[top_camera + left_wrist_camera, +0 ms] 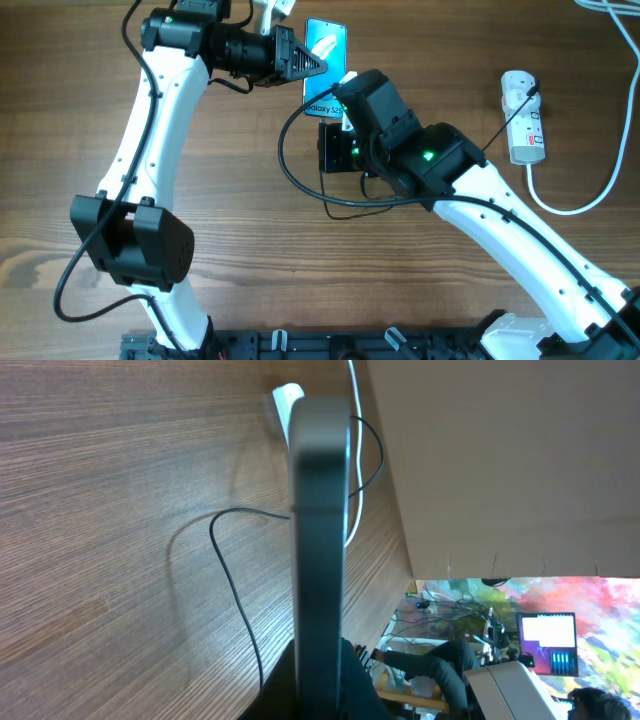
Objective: Plug charger to phone and switch on socket
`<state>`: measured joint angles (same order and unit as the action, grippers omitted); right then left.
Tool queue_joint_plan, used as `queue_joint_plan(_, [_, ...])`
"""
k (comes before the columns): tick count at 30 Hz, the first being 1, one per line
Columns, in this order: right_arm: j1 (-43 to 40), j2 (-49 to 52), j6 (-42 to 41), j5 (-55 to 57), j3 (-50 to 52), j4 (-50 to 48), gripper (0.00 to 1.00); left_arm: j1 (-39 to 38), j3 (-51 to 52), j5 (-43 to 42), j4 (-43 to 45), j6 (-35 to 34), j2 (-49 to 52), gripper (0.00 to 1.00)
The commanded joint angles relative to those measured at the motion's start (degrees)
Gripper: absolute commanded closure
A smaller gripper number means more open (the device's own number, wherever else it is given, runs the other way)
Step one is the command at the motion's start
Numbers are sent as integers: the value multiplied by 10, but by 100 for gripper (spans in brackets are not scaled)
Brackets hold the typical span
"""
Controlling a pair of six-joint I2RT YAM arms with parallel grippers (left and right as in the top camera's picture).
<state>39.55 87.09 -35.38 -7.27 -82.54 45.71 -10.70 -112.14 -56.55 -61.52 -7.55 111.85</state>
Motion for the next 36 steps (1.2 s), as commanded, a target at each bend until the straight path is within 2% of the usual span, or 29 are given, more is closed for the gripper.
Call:
queue_joint_plan(1, [-2,-9,-7,-9,-7,-8,96,5,-3,-28,2,14,-14,96])
queue_joint_plan(36, [-4,-9,5,0,-7,-11,96,5,-3,-26,5,41,-14,96])
